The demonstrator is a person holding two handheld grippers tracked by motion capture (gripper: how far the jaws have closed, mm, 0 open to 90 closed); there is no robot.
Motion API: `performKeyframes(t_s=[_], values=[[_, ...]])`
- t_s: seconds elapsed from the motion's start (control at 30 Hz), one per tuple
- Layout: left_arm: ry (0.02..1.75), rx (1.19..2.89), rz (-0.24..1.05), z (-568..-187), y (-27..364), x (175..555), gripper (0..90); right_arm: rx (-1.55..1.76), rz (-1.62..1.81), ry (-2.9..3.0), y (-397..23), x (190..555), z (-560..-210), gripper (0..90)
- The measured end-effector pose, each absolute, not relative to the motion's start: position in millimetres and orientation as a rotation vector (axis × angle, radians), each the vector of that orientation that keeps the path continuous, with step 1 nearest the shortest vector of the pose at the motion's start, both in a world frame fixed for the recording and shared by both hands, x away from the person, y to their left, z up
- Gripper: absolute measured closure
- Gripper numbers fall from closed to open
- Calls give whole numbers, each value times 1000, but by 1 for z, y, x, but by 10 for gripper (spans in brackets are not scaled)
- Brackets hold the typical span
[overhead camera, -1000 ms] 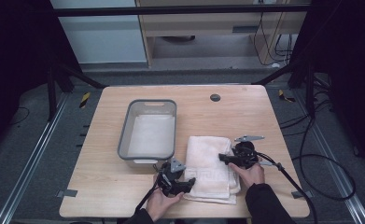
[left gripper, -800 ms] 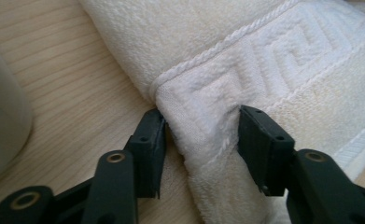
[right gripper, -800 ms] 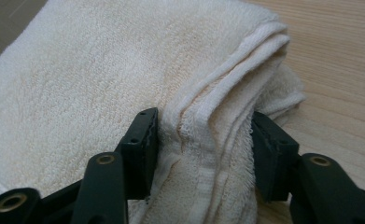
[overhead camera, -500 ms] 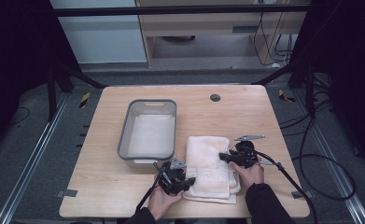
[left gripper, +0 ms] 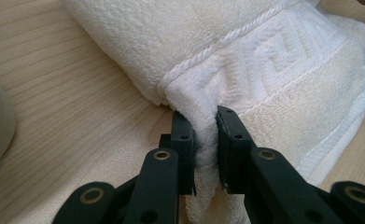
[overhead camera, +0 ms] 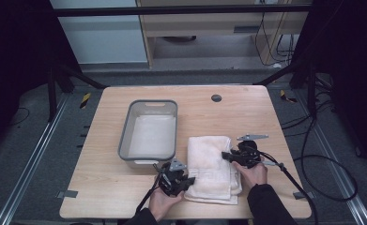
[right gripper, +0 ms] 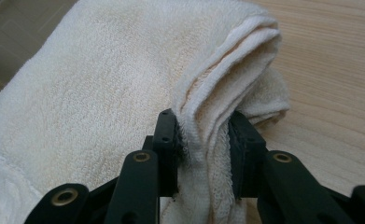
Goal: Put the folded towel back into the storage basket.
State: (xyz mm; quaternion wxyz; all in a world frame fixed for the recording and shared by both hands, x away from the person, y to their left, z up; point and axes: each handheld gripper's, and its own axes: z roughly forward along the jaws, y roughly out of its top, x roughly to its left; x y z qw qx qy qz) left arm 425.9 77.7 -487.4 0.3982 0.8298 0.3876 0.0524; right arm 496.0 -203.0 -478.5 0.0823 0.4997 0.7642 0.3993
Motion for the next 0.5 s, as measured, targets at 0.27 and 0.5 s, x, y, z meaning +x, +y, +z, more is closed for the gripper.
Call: performKeyframes(t_s=[0.27, 0.5], values=[[943, 2081, 140, -476, 81, 420, 790, 1440, 1211, 2264, -205, 488, -464, 684], [913, 2047, 153, -461, 86, 417, 791, 1422, 1282, 2224, -210, 480, -448, 685]])
